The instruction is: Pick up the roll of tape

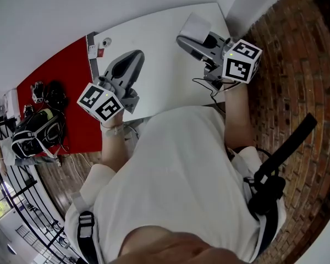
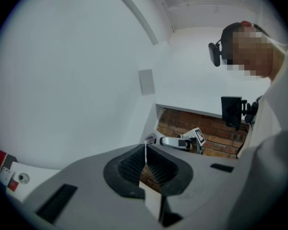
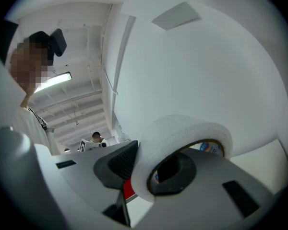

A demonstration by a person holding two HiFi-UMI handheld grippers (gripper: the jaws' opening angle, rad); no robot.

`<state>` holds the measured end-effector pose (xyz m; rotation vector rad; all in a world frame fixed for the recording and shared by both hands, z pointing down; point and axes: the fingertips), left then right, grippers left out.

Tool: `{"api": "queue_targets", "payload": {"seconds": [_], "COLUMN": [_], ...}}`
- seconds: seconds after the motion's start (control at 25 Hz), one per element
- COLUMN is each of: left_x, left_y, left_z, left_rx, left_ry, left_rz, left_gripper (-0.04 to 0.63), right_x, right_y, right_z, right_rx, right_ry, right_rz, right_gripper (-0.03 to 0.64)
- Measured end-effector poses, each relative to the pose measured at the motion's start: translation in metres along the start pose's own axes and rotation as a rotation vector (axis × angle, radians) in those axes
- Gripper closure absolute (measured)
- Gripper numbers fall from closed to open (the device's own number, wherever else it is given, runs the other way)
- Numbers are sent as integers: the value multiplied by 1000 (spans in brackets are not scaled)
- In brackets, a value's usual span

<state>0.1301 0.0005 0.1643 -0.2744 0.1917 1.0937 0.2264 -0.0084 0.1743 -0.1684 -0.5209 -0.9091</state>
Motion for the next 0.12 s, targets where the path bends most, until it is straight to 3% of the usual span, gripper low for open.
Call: {"api": "queue_targets", "payload": {"seconds": [0.12], "left_x": [-17], "left_y": [-4], "left_z": [-4], "left_rx": [-14], "left_ry": [11], "left_rz": [-10], "left_gripper": [584], "right_x": [8], "right_y": [-16], "right_z": [-6], "right_rx": [-23], "right_ry": [-5], "right_rz": [3], "right_gripper": [503]}}
Point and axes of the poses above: the fingertips, and each gripper's own axes: y backward along the fingers, x to its right, z out of its underside, and after that the axes turned 2 degrees about -z, right-handed
